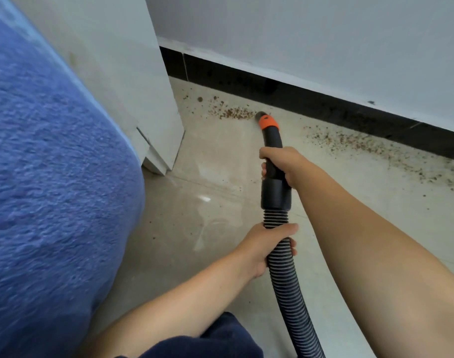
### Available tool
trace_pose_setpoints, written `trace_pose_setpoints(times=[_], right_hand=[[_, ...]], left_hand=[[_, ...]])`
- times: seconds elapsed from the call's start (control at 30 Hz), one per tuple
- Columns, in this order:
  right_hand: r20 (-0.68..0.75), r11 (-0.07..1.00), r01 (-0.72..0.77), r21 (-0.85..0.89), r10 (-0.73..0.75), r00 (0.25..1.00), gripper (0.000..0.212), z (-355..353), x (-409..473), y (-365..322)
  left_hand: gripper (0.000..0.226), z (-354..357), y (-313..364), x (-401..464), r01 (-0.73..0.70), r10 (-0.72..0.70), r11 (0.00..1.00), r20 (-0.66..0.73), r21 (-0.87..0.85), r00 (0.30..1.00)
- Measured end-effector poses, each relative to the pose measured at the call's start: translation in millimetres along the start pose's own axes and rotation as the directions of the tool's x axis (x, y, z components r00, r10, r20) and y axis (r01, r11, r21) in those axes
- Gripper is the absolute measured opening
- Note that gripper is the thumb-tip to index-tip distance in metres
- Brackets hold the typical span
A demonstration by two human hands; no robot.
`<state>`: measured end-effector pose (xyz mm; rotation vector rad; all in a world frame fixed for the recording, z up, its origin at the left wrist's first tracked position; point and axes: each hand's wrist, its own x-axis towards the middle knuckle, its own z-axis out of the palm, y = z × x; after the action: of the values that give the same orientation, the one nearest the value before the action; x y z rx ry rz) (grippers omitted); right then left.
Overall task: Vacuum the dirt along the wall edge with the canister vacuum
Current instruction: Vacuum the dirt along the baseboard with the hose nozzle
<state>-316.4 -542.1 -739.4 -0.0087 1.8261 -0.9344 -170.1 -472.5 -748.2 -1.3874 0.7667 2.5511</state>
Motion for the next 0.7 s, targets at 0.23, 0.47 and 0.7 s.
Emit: trace_pose_setpoints(times=[0.23, 0.47, 0.7], right_hand=[[0.169, 0.993, 0.042, -0.114, -0.022, 0.985, 0.014, 42.4, -0.1, -11.7], [-0.012, 1.0, 0.027, 0.016, -0.026, 1.0, 0.013, 25.2, 10.8, -8.1], [-0.119, 0.996, -0.006, 0.091, 0.017, 0.993, 0.013, -18.4, 24.4, -9.2]], left_hand=[[0.012, -15.1, 4.4, -4.0, -0.056, 0.049, 0.993, -0.073, -0.106, 0.996], [0.014, -21.4, 13.7, -1.3, -0.041, 0.041, 0.999, -0.028, 0.007, 0.999], [0.014, 0.7, 28.0, 12.8, 0.025, -0.027, 0.996, 0.013, 0.083, 1.0]])
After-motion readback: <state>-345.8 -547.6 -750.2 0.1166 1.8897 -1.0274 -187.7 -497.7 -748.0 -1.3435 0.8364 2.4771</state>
